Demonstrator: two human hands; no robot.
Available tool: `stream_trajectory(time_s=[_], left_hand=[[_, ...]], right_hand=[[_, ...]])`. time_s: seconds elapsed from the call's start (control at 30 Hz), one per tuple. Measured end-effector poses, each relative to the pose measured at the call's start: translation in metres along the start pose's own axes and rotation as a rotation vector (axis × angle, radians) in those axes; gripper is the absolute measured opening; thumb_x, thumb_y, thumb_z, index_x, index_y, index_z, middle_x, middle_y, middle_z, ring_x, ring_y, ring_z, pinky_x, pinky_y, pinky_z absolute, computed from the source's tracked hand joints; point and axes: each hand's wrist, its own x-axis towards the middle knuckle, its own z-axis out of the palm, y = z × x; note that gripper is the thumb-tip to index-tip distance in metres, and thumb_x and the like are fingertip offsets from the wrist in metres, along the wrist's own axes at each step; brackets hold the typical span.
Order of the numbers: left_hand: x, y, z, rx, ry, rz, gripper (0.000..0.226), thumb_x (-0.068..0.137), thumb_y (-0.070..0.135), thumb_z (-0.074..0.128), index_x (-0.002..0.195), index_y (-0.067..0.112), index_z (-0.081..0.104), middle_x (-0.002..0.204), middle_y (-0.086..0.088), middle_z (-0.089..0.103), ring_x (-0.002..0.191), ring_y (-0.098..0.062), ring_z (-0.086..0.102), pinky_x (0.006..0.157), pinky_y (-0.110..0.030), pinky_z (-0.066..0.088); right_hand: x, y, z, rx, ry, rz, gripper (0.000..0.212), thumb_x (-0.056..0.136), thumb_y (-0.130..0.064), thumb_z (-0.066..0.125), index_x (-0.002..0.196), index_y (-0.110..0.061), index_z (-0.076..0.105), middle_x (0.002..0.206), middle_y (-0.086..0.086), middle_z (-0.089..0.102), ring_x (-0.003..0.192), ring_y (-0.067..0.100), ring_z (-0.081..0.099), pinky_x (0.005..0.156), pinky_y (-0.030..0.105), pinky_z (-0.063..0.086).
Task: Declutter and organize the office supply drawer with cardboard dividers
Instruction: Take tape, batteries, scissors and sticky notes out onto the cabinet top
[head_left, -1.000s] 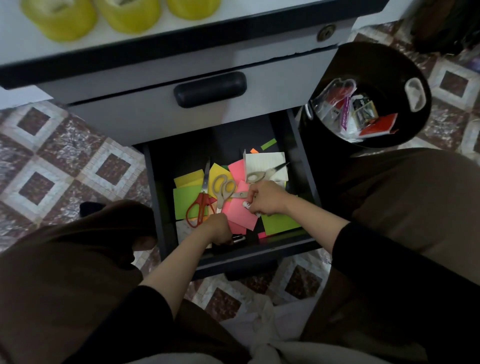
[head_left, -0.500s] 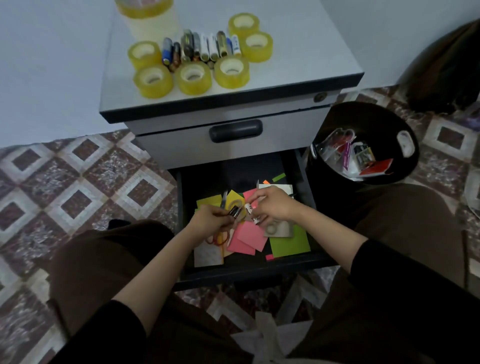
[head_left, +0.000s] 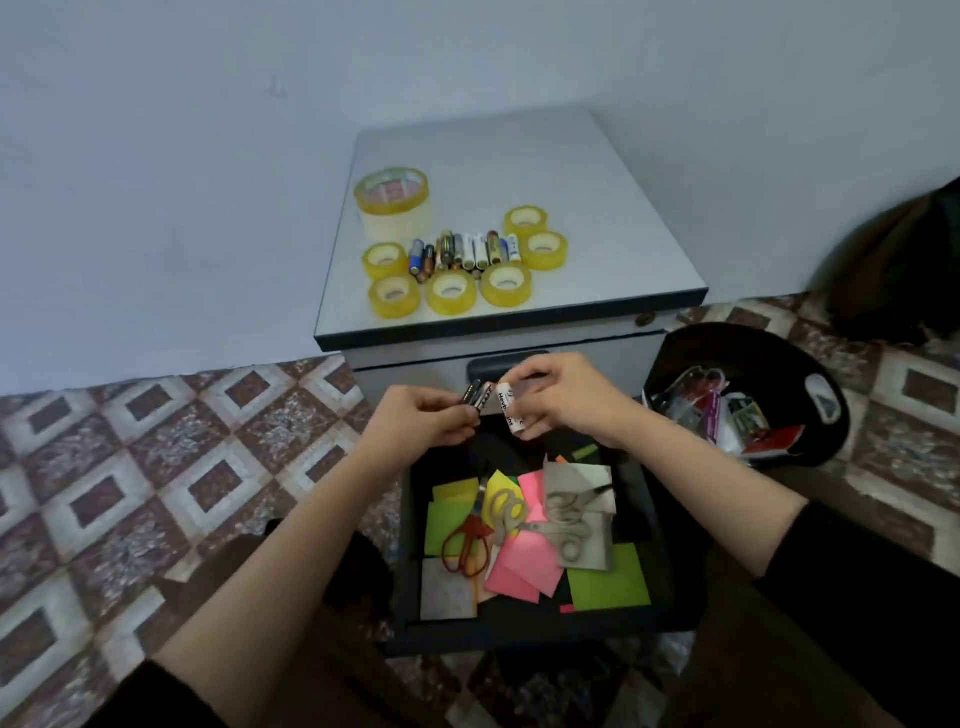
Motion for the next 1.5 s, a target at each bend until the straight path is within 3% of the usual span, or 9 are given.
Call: stream_trajectory(time_s=[0.23,0.43,0.5,0.57,0.67,0.8,0.97,1.17,1.5], left_hand=[[0.015,0.067,-0.032,0.06,0.125,0.099,0.008,0.082,0.004,0.067,0.075,0.008,0.067,0.072,-0.009,0.069,0.062,-0.011,0.064,0.064,-0.016,0.055],[0.058,0.111,-0.056,0.132,0.249,0.103,0.012,0.081,0.002,0.068,0.07,0.007,0.065,0.071,-0.011,0.064,0.053,-0.009,0.06,0.053,-0.013,0.053],[0.073,0.118,-0.06,0.174,0.27,0.098,0.013,0.08,0.003,0.068,0.068,0.008,0.065,0.069,-0.01,0.064,0.057,-0.012,0.059,0.05,-0.013,0.052],[0.087,0.122,-0.061,0.222,0.287,0.087,0.015,0.08,0.003,0.069,0.066,0.008,0.065,0.068,-0.01,0.064,0.058,-0.014,0.059,0.05,-0.014,0.052],[0.104,0.123,-0.059,0.278,0.291,0.067,0.015,0.08,0.005,0.068,0.065,0.008,0.065,0.069,-0.011,0.064,0.059,-0.016,0.058,0.062,-0.021,0.056],[0.117,0.119,-0.055,0.38,0.3,0.078,0.012,0.08,0.007,0.069,0.068,0.007,0.067,0.068,-0.009,0.065,0.063,-0.017,0.06,0.073,-0.03,0.057],[0.121,0.116,-0.048,0.527,0.367,0.157,0.01,0.079,0.011,0.067,0.079,0.002,0.073,0.063,0.0,0.062,0.071,-0.018,0.06,0.078,-0.037,0.056],[0.124,0.114,-0.046,0.507,0.354,0.12,0.009,0.078,0.012,0.07,0.079,0.003,0.071,0.066,-0.005,0.064,0.074,-0.019,0.063,0.081,-0.037,0.056],[0.128,0.116,-0.051,0.496,0.351,0.109,0.008,0.079,0.011,0.07,0.081,0.004,0.072,0.081,-0.01,0.07,0.086,-0.022,0.068,0.082,-0.038,0.056]], right_hand=[[0.016,-0.063,-0.024,-0.117,0.137,-0.123,0.028,0.077,0.001,0.069,0.103,-0.008,0.064,0.066,0.01,0.062,0.042,0.011,0.052,0.038,0.019,0.041],[0.056,-0.103,-0.037,-0.23,0.272,-0.145,0.021,0.073,-0.004,0.074,0.091,-0.01,0.066,0.061,0.003,0.061,0.038,0.008,0.047,0.037,0.017,0.032],[0.071,-0.113,-0.037,-0.268,0.301,-0.147,0.018,0.071,-0.003,0.075,0.086,-0.01,0.066,0.061,0.002,0.06,0.043,0.009,0.049,0.036,0.015,0.035],[0.086,-0.119,-0.036,-0.364,0.333,-0.163,0.018,0.07,-0.005,0.075,0.086,-0.01,0.067,0.065,-0.002,0.059,0.053,0.01,0.054,0.046,0.016,0.042],[0.105,-0.125,-0.034,-0.502,0.342,-0.174,0.019,0.068,-0.009,0.076,0.086,-0.01,0.069,0.075,-0.002,0.063,0.076,0.016,0.064,0.07,0.028,0.053],[0.12,-0.129,-0.028,-0.629,0.342,-0.162,0.018,0.07,-0.016,0.075,0.085,-0.012,0.07,0.087,0.002,0.068,0.087,0.02,0.064,0.079,0.033,0.054],[0.127,-0.127,-0.023,-0.7,0.34,-0.161,0.021,0.073,-0.017,0.073,0.093,-0.01,0.07,0.097,0.004,0.069,0.09,0.021,0.063,0.07,0.027,0.05],[0.126,-0.124,-0.023,-0.679,0.328,-0.178,0.028,0.075,-0.021,0.077,0.098,-0.01,0.068,0.098,0.003,0.064,0.09,0.018,0.058,0.068,0.025,0.041],[0.129,-0.119,-0.026,-0.663,0.33,-0.183,0.028,0.077,-0.019,0.076,0.101,-0.007,0.069,0.097,0.009,0.07,0.083,0.019,0.062,0.074,0.028,0.05]])
